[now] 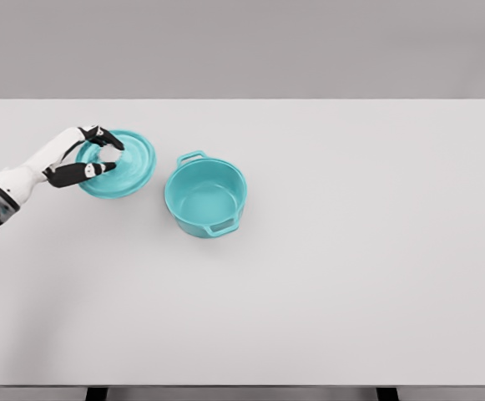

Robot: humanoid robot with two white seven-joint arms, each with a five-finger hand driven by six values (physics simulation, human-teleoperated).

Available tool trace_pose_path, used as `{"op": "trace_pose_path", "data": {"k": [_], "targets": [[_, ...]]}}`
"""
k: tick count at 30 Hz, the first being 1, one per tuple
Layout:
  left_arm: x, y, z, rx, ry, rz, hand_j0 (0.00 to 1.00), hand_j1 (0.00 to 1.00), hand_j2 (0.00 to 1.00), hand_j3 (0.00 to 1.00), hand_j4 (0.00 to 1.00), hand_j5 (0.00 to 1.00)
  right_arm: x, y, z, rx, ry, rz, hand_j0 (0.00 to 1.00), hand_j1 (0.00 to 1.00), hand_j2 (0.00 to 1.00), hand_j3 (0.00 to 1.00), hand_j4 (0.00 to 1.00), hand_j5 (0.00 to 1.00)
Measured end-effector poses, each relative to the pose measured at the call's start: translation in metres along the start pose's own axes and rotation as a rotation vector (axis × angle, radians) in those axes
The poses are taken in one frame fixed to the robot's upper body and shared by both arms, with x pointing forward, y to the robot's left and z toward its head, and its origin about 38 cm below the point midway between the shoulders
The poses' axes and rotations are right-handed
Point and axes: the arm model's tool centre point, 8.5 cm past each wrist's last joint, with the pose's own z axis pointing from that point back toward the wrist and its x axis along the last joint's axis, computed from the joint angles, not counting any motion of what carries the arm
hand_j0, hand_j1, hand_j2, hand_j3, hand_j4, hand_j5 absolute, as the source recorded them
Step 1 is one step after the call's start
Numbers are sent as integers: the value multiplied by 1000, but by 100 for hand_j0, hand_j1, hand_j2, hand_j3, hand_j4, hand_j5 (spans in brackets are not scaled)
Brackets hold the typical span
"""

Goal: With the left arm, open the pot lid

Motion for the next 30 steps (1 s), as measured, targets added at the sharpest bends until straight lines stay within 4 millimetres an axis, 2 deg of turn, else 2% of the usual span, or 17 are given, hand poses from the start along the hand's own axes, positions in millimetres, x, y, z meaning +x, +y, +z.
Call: {"op": "trace_pose_path", "data": {"k": [18,21,23,24,26,27,30], "targets": [[-39,-6,16,11,105,78,50,50,50,50,50,50,0,0,0,0,0,0,100,100,100,100,100,100],[-44,-8,18,12,117,87,54,54,54,54,54,54,0,0,0,0,0,0,100,100,100,100,100,100],[-45,-8,19,12,120,89,61,61,61,61,61,61,0,0,0,0,0,0,100,100,100,100,100,100],[-45,-8,19,11,121,89,68,68,68,68,68,68,0,0,0,0,0,0,100,100,100,100,100,100],[-45,-8,19,10,121,88,70,70,70,70,70,70,0,0,0,0,0,0,100,100,100,100,100,100],[-45,-9,19,10,121,87,74,74,74,74,74,74,0,0,0,0,0,0,100,100,100,100,100,100],[-46,-9,19,8,123,87,76,76,76,76,76,76,0,0,0,0,0,0,100,100,100,100,100,100]]}}
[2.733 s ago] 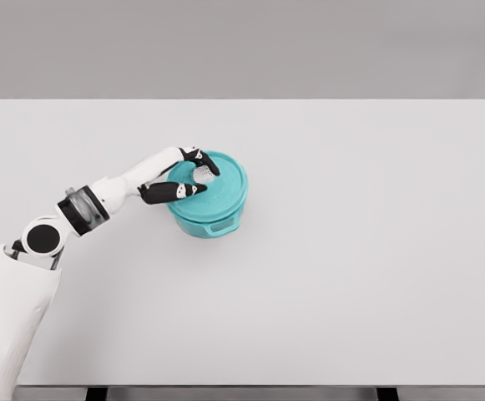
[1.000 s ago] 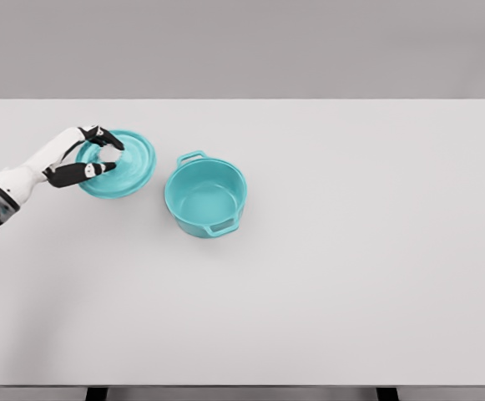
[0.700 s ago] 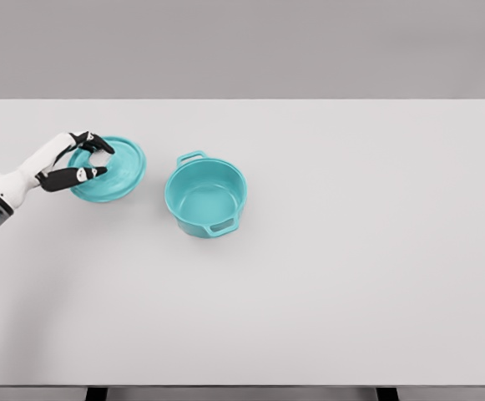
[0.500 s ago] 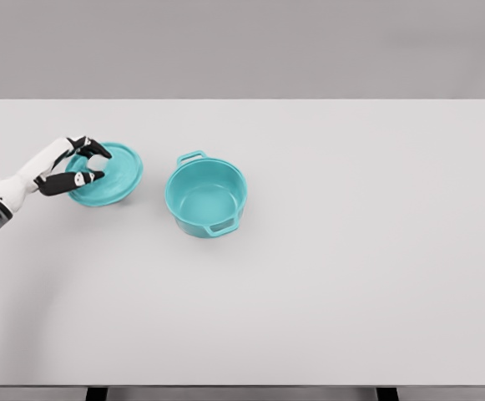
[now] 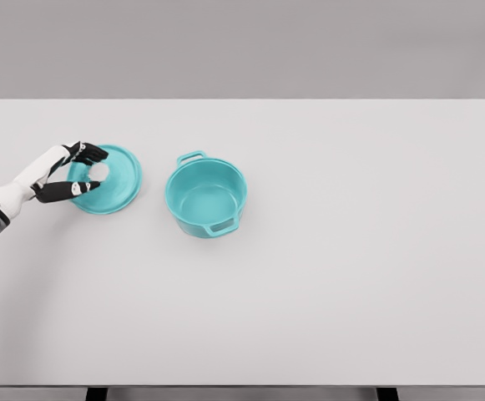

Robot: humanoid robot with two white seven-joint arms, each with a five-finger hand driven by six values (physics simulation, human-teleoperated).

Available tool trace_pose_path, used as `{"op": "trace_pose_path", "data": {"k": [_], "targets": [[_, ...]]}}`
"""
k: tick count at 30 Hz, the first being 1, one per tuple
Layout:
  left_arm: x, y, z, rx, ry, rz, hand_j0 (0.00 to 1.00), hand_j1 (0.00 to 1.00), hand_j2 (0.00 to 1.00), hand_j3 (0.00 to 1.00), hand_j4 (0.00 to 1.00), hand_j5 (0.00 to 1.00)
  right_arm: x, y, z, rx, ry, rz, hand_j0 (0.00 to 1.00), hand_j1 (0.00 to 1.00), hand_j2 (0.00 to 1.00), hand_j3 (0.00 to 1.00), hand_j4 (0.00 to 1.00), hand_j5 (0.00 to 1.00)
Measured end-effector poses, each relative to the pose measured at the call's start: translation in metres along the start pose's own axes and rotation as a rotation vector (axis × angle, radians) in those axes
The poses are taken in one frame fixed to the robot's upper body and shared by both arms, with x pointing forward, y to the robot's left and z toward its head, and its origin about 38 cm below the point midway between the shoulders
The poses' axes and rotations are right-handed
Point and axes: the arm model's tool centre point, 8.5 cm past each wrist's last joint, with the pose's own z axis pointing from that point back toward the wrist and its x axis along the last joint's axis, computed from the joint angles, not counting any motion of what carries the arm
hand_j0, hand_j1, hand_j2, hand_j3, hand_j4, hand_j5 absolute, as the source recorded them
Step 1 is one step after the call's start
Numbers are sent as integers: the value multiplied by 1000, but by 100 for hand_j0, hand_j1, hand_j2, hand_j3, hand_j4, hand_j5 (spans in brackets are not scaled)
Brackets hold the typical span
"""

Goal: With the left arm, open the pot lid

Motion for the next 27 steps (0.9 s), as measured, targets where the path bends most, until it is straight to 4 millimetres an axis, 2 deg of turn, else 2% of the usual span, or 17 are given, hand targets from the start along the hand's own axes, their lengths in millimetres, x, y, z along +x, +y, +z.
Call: {"op": "trace_pose_path", "data": {"k": [5,6,7,10,19,27], "targets": [[0,0,0,-1,1,-1,81,81,81,81,81,81,0,0,0,0,0,0,100,100,100,100,100,100],[0,0,0,-1,1,-1,88,88,88,88,88,88,0,0,0,0,0,0,100,100,100,100,100,100],[0,1,0,1,-1,-2,100,100,100,100,100,100,0,0,0,0,0,0,100,100,100,100,100,100],[-3,-1,5,6,1,4,100,100,100,100,100,100,0,0,0,0,-1,0,100,100,100,100,100,100],[-6,38,29,147,4,15,100,100,100,100,100,100,0,0,0,0,-1,0,100,100,100,100,100,100],[-8,44,35,165,11,13,100,100,100,100,100,100,0,0,0,0,-1,0,100,100,100,100,100,100]]}}
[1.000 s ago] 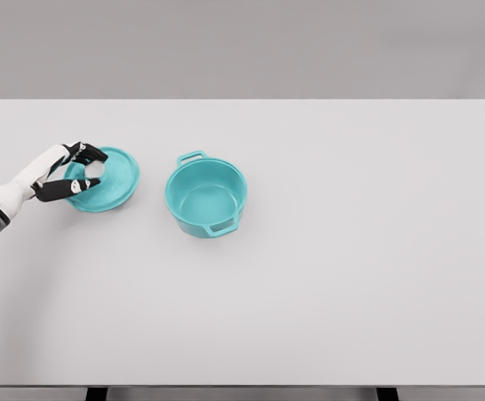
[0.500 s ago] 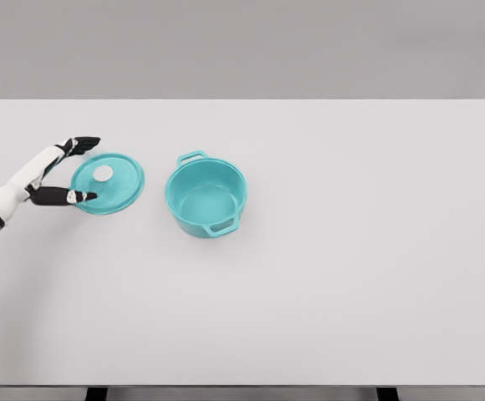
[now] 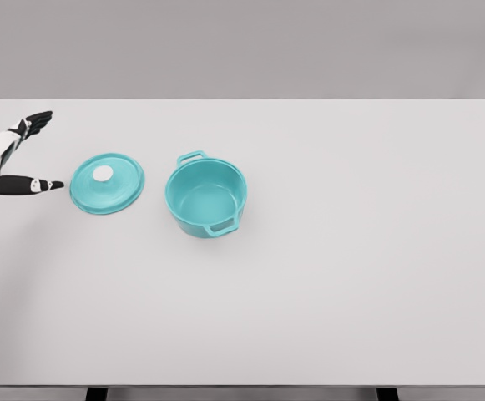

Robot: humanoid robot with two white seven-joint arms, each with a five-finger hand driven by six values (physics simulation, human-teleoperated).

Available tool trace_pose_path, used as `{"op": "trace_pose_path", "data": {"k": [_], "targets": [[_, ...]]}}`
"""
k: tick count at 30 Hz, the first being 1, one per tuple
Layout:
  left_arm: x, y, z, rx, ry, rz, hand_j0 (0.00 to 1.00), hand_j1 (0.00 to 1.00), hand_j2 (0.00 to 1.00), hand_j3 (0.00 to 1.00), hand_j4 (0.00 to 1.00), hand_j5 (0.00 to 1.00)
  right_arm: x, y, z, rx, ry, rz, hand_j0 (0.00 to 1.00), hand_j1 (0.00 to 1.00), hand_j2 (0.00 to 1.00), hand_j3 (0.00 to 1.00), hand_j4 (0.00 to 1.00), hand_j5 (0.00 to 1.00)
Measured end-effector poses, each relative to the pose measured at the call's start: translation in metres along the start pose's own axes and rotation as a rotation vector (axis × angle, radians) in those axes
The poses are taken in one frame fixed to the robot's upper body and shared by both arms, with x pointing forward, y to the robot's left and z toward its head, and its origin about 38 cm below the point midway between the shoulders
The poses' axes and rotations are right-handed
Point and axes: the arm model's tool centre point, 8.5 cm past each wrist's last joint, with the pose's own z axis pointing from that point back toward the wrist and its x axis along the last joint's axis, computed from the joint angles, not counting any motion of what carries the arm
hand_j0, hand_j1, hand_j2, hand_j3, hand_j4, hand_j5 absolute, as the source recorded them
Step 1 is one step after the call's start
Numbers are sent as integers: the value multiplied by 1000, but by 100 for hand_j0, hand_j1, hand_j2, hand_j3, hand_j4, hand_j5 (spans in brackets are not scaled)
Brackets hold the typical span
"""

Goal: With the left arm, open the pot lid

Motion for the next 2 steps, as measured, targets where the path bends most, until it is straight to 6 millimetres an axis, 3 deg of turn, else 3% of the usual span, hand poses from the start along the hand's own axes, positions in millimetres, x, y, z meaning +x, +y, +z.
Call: {"op": "trace_pose_path", "data": {"k": [2], "targets": [[0,0,0,1,0,0,100,100,100,100,100,100,0,0,0,0,0,0,100,100,100,100,100,100]]}}
